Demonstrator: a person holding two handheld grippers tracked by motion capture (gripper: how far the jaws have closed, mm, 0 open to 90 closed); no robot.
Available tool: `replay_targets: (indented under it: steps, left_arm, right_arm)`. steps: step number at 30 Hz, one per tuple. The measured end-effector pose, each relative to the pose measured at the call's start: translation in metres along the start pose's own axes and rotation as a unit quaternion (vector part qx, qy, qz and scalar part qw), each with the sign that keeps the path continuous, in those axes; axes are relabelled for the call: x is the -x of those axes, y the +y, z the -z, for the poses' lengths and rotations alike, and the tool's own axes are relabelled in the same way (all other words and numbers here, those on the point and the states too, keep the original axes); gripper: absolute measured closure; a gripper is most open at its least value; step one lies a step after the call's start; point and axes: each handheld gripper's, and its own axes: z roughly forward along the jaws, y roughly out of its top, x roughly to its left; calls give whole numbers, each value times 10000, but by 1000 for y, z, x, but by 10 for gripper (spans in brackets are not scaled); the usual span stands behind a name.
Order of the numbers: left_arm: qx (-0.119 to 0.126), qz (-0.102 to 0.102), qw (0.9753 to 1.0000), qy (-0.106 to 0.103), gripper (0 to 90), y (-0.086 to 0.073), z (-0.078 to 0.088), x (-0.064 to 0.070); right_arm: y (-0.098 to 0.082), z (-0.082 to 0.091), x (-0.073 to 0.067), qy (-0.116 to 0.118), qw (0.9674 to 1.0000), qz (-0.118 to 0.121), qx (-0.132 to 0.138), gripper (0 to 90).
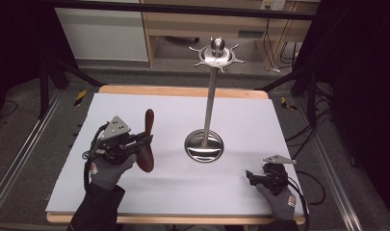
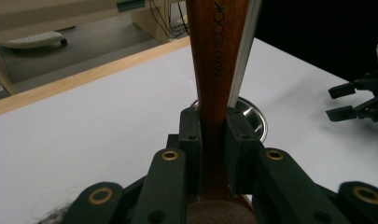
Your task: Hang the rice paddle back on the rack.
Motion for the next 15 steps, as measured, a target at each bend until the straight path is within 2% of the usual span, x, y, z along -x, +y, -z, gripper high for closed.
replay_targets:
  steps: [15]
  left_arm:
    - [339, -64, 9993, -125, 780, 28, 5, 6]
  right_arm:
    - [0, 0, 1, -11, 10000, -1, 14, 198]
